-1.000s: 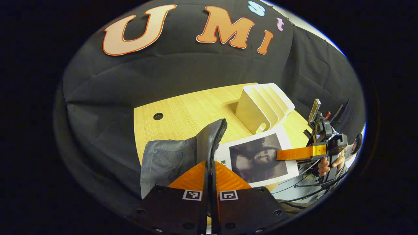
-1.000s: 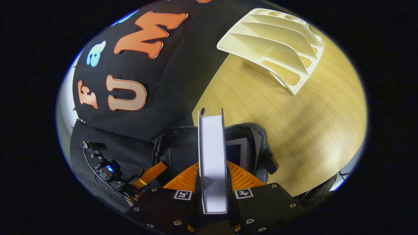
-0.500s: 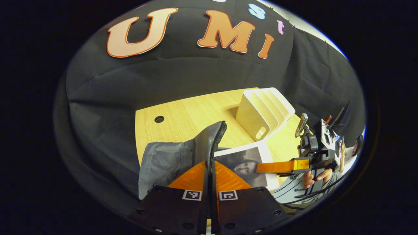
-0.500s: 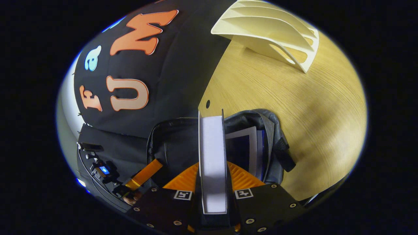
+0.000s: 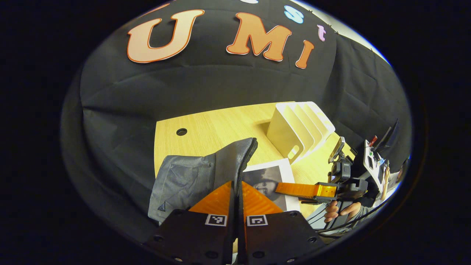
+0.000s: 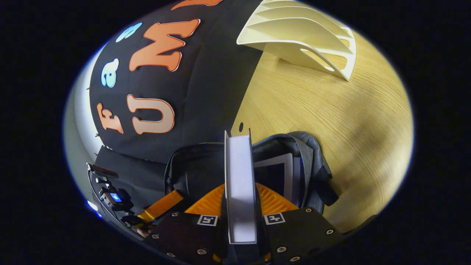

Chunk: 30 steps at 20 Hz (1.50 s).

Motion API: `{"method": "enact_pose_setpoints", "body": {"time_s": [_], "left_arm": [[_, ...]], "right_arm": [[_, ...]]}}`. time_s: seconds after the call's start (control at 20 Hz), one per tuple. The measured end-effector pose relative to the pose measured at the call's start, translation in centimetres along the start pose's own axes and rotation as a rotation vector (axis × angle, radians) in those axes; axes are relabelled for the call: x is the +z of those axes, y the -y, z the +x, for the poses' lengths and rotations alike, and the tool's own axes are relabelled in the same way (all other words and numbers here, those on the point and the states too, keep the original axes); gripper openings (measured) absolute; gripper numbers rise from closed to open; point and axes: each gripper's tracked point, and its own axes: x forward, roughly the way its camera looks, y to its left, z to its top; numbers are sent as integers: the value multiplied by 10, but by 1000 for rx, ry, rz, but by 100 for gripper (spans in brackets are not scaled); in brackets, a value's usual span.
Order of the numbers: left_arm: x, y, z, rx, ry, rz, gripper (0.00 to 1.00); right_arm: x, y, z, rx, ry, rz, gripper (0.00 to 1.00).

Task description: Open the schoolbag, grab two books from the bookshelf and put them into the schoolbag.

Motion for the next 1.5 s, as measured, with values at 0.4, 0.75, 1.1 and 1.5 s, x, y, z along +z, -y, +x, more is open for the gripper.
{"method": "enact_pose_setpoints", "body": {"time_s": [0.4, 0.75, 1.1, 1.5], "left_arm": [[-7, 34, 13, -49, -60, 56, 5], [-14, 58, 21, -70, -86, 62, 5], [-19, 57, 30, -25, -81, 33, 5], [-25, 104, 30, 3, -41, -105, 21]], "right_arm": [[-18, 8, 27, 18, 28, 3, 31], [-29, 14, 47, -32, -21, -45, 32], [-19, 31, 30, -251, -165, -199, 69], [35, 33, -36, -264, -185, -308, 97]]}}
